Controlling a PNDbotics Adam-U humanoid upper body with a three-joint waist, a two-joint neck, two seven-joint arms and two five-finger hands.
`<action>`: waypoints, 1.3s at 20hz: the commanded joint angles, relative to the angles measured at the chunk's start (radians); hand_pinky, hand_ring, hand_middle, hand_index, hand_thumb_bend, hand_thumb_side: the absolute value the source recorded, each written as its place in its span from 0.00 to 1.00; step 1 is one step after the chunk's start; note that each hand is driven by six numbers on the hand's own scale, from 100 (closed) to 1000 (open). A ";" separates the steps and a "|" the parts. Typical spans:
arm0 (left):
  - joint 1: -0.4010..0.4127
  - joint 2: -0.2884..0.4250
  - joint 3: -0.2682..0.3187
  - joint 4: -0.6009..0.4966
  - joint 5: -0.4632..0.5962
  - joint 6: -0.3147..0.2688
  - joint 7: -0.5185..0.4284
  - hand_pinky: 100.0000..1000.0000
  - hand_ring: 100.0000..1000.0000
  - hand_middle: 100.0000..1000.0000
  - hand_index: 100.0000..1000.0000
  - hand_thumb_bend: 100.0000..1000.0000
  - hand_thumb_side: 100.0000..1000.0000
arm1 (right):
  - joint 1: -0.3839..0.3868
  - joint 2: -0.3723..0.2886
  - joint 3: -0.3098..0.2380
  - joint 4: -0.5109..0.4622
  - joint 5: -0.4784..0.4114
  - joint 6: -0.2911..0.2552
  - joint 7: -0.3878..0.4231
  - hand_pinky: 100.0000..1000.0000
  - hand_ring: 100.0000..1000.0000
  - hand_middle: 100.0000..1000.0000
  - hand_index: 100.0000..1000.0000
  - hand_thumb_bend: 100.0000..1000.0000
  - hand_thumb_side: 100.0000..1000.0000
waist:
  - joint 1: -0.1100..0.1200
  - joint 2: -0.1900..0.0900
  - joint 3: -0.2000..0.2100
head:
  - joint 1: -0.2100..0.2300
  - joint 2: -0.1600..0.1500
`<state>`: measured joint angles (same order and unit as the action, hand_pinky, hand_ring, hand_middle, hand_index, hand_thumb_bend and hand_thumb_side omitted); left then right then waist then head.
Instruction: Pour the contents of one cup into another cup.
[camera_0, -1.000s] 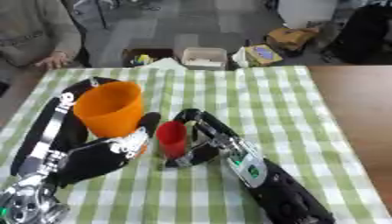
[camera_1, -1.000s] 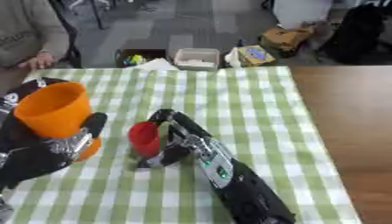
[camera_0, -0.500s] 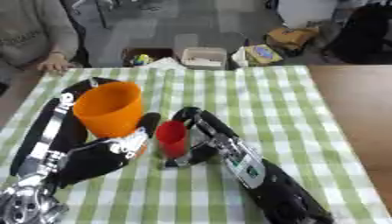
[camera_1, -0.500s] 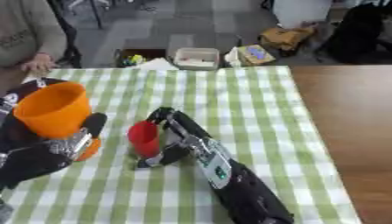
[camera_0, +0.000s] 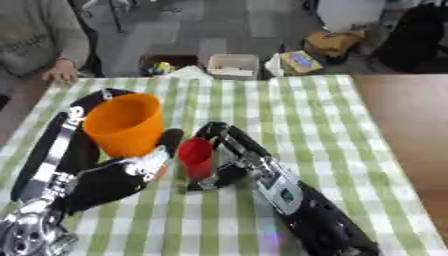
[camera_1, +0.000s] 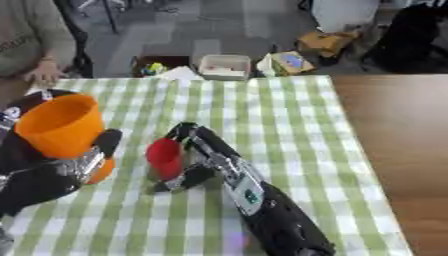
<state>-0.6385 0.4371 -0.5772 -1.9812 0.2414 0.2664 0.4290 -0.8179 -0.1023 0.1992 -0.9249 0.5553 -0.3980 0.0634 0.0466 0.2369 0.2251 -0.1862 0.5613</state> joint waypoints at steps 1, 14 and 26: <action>-0.020 0.003 0.003 -0.019 0.002 -0.001 -0.004 0.15 0.28 0.11 0.51 0.00 0.00 | -0.021 0.007 0.006 -0.026 -0.021 -0.006 0.023 0.52 0.65 0.68 0.69 0.79 0.18 | 0.002 -0.015 0.004 | -0.001 -0.008; -0.025 -0.001 -0.003 -0.019 0.005 0.003 -0.005 0.15 0.28 0.11 0.51 0.00 0.00 | -0.021 0.018 0.016 -0.029 -0.045 -0.011 0.073 0.43 0.58 0.62 0.63 0.69 0.06 | -0.001 -0.015 0.011 | -0.002 -0.008; -0.023 -0.002 -0.006 -0.019 0.009 0.004 -0.001 0.16 0.28 0.11 0.51 0.00 0.00 | -0.017 0.000 0.020 -0.029 -0.064 -0.002 0.094 0.17 0.33 0.46 0.47 0.42 0.00 | -0.001 -0.014 0.009 | -0.002 -0.008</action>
<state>-0.6442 0.4291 -0.5885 -1.9812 0.2502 0.2703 0.4265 -0.8179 -0.0916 0.2171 -0.9326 0.5007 -0.4001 0.1544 0.0452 0.2371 0.2334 -0.1871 0.5609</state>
